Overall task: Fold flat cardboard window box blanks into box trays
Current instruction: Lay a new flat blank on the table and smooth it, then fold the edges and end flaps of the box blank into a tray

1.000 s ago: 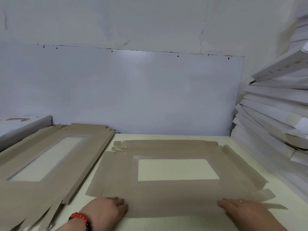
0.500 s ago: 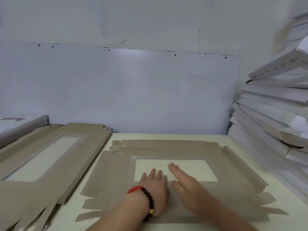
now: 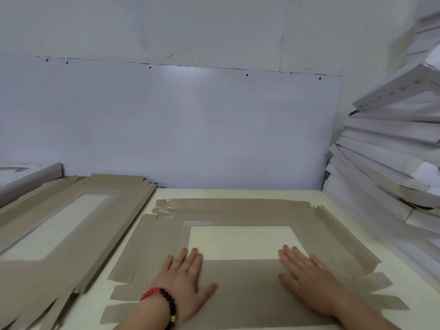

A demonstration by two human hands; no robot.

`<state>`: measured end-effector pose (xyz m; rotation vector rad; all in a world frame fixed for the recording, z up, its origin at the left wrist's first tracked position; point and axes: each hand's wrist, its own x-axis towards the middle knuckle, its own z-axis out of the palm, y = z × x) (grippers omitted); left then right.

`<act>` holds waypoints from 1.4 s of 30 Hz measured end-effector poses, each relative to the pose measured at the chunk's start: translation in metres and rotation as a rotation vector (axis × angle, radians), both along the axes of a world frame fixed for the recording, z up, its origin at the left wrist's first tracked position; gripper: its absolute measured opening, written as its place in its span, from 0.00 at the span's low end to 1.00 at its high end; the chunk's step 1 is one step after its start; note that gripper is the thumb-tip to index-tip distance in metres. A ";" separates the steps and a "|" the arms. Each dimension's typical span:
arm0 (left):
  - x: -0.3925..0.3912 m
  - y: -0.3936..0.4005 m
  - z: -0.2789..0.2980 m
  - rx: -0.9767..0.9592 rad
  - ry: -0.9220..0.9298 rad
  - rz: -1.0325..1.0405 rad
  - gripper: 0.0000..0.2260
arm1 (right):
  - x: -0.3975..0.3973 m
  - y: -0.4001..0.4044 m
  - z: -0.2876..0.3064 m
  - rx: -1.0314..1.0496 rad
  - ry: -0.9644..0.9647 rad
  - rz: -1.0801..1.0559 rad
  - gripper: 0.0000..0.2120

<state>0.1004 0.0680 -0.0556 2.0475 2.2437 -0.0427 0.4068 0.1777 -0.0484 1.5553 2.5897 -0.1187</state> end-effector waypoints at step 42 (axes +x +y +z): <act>-0.059 -0.069 0.109 -0.123 0.284 0.228 0.26 | 0.110 -0.029 0.068 0.383 -0.150 -0.334 0.36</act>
